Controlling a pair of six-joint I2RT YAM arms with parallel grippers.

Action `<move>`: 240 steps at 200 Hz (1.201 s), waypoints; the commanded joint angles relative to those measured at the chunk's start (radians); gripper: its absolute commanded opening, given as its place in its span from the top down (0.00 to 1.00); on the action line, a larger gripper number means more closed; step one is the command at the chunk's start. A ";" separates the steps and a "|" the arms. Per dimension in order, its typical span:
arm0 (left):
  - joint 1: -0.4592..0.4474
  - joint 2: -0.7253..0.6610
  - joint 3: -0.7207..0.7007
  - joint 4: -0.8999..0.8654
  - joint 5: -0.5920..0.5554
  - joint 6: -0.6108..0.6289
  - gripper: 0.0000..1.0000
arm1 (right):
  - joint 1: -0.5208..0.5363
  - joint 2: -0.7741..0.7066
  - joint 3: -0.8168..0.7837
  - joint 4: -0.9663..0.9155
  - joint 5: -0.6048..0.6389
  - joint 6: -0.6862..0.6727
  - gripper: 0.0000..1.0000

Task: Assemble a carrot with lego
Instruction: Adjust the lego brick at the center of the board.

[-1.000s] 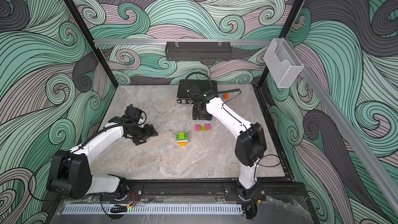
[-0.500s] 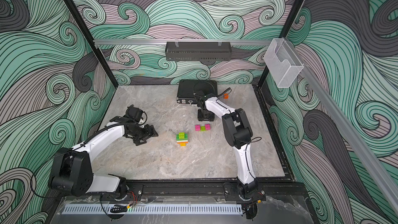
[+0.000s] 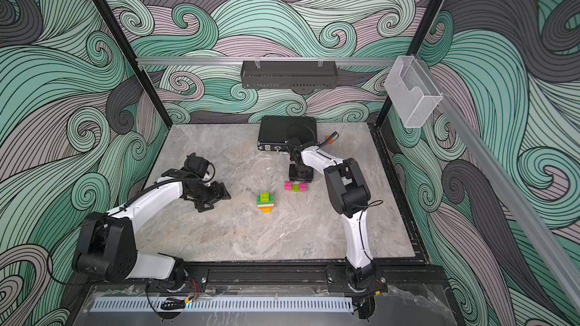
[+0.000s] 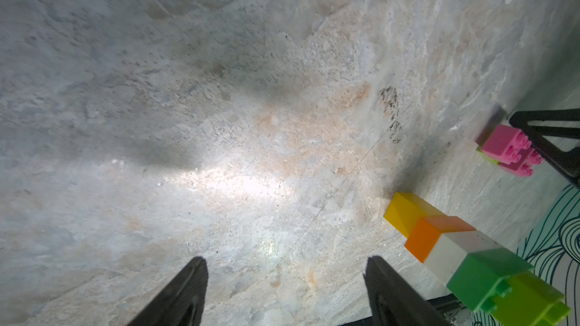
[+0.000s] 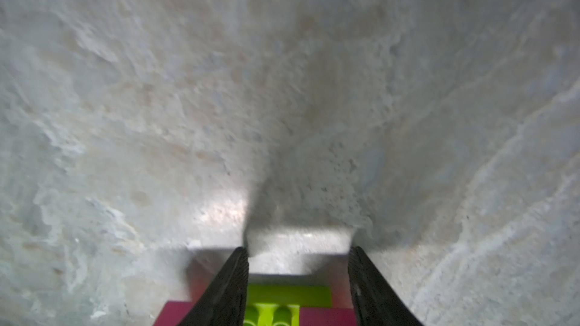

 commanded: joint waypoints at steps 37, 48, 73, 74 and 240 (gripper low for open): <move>0.006 0.002 0.007 0.001 0.002 0.006 0.20 | 0.027 -0.107 -0.119 0.019 -0.003 0.051 0.47; 0.006 0.001 0.005 0.002 0.002 0.005 0.20 | 0.026 -0.124 -0.131 0.019 0.016 0.040 0.47; 0.006 0.003 0.006 0.001 0.004 0.007 0.20 | 0.020 -0.157 -0.142 0.014 0.053 -0.009 0.46; 0.006 0.003 0.006 0.001 0.004 0.007 0.20 | 0.020 -0.159 -0.142 0.013 0.053 -0.013 0.47; 0.006 -0.001 0.007 0.002 0.016 0.013 0.20 | 0.021 -0.274 -0.241 0.055 -0.134 -0.845 0.13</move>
